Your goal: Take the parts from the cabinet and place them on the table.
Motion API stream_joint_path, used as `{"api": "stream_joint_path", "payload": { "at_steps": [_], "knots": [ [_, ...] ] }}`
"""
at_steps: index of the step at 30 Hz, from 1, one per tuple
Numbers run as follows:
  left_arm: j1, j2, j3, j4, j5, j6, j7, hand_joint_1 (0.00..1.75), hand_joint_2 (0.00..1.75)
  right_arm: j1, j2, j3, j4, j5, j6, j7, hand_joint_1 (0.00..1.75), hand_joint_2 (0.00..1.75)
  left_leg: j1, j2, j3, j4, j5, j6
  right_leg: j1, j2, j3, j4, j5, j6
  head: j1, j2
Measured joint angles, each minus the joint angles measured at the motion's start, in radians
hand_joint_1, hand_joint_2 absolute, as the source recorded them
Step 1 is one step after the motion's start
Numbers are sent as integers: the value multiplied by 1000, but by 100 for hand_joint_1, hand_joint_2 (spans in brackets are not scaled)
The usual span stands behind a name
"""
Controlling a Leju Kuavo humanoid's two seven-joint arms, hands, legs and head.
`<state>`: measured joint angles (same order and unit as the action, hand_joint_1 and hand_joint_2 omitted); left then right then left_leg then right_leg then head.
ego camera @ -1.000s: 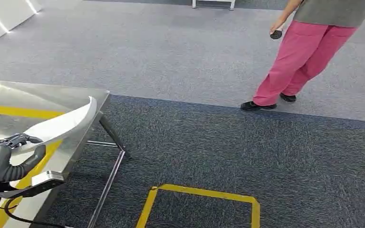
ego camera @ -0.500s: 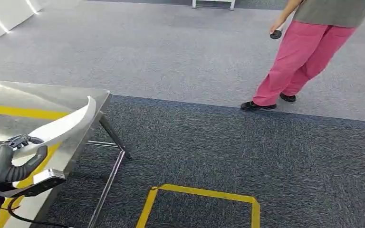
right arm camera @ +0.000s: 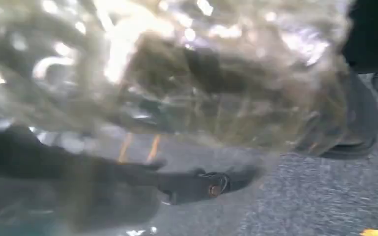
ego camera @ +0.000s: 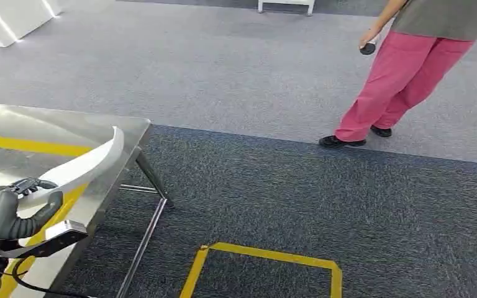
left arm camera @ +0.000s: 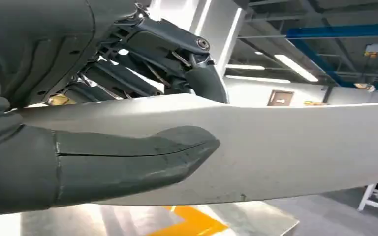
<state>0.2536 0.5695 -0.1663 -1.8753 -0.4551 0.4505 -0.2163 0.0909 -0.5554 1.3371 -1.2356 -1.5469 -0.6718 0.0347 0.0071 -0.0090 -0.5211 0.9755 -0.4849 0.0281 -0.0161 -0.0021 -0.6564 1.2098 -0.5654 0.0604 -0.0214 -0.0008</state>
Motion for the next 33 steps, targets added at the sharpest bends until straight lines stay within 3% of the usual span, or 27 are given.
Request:
{"api": "stream_joint_path", "payload": {
  "at_steps": [2,3,4,5,6,8,9,12,13,14,15,17,18,19,20,21,22,24,25,27,28,29,30,32,33],
  "knots": [
    [1,-2,0,0,0,0,1,175,175,0,-2,1,0,0,0,1,0,0,6,-2,16,2,-12,-15,-10,1,84,-182,103,7,1,0],
    [1,-1,1,0,0,0,1,175,175,-1,-2,1,0,0,0,1,0,0,4,-3,18,6,-16,-23,-3,5,93,-203,64,7,3,0],
    [1,0,1,0,0,1,1,175,175,-4,-2,0,-2,0,0,-2,0,0,3,-4,11,10,-20,-29,-2,2,95,-209,43,-20,6,0],
    [1,1,1,0,0,1,1,175,175,-2,-2,-1,-3,0,0,-5,0,0,1,-3,9,11,-24,-35,-1,3,103,-206,69,-28,4,0],
    [3,0,1,0,0,1,1,175,175,0,-2,0,-3,0,0,-5,0,0,2,-4,17,16,-24,-39,-1,1,91,-205,63,-37,4,0],
    [3,1,2,0,0,2,1,175,175,0,-2,1,-3,0,0,-5,0,0,5,-1,17,32,-32,-46,-3,0,120,-206,63,-44,3,0],
    [2,2,3,0,0,2,1,175,175,0,-2,1,-3,0,0,-5,0,0,6,2,-4,75,-44,-49,-2,1,125,-206,59,-49,-1,0],
    [4,3,5,0,-1,2,1,175,175,-1,-3,0,-3,0,0,-8,0,0,5,2,-135,282,-127,-54,6,1,135,-206,43,-59,-5,0],
    [5,3,4,0,-5,2,1,175,175,0,-3,0,-3,0,0,-8,0,0,4,2,-171,321,-138,-50,11,1,143,-206,36,-63,-5,0],
    [7,3,4,0,-7,2,2,175,175,0,-3,0,-3,0,0,-8,0,0,2,2,-181,312,-120,-44,16,1,153,-206,28,-65,-5,0],
    [8,3,5,0,-8,3,2,175,175,0,-3,0,-3,0,0,-8,0,0,-2,2,-173,270,-78,-33,21,1,166,-207,19,-67,-5,0],
    [9,4,6,0,-10,3,1,175,175,1,-3,1,-6,0,-2,-8,0,0,-16,2,-130,131,38,-6,29,0,194,-208,-1,-68,-5,0],
    [9,6,8,0,-11,3,2,175,175,4,-3,1,-10,0,-4,-8,0,0,-26,4,-117,91,68,12,27,0,195,-210,-11,-67,-4,0],
    [10,6,6,1,-11,3,3,175,175,2,-3,1,-13,0,-6,-8,0,0,-29,7,-118,88,21,17,31,3,197,-211,-17,-61,3,0],
    [10,11,9,0,-15,5,3,175,175,-2,-6,0,-15,0,-6,-11,0,0,-34,4,-105,70,33,13,29,-3,198,-211,-27,-57,1,0],
    [12,12,10,0,-16,5,5,175,175,-2,-6,0,-19,0,-7,-11,0,0,-36,2,-101,56,36,16,27,-5,220,-200,-19,-51,3,0],
    [10,12,10,0,-16,8,6,175,175,1,-6,0,-20,0,-7,-10,0,0,-36,3,-89,54,34,20,25,-5,224,-202,-15,-46,0,0],
    [10,12,11,0,-16,9,11,175,175,-1,-7,1,-24,0,-11,-9,0,0,-28,1,-65,42,37,26,24,0,202,-156,-34,-39,0,0],
    [9,11,11,0,-17,9,15,175,175,-2,-9,0,-27,0,-13,-9,0,0,-27,1,-64,42,32,32,23,1,162,-89,-53,-33,5,0],
    [11,8,8,0,-17,8,21,175,175,-1,-11,-2,-27,0,-15,-17,0,0,-27,1,-62,42,22,33,17,1,63,52,-123,-22,6,0],
    [11,8,8,0,-17,8,21,175,175,-1,-11,-2,-27,0,-16,-17,0,0,-27,1,-59,42,18,32,15,1,25,92,-138,-18,6,0],
    [11,6,7,0,-17,8,21,175,175,0,-11,-2,-27,0,-17,-16,0,0,-26,0,-53,42,13,30,13,1,7,92,-122,-16,6,0],
    [12,6,6,0,-17,7,23,175,175,3,-12,-2,-27,0,-18,-16,0,0,-24,-1,-44,42,6,27,12,1,11,47,-75,-14,6,0],
    [11,5,7,0,-17,7,23,175,175,4,-14,-1,-28,0,-18,-16,0,0,-20,-1,-21,43,-9,17,9,0,60,-115,53,-11,6,0],
    [11,5,7,0,-17,7,23,175,175,5,-14,-1,-28,0,-18,-16,0,0,-20,0,-17,41,-16,12,10,3,78,-158,76,-12,7,0]
  ]
}}
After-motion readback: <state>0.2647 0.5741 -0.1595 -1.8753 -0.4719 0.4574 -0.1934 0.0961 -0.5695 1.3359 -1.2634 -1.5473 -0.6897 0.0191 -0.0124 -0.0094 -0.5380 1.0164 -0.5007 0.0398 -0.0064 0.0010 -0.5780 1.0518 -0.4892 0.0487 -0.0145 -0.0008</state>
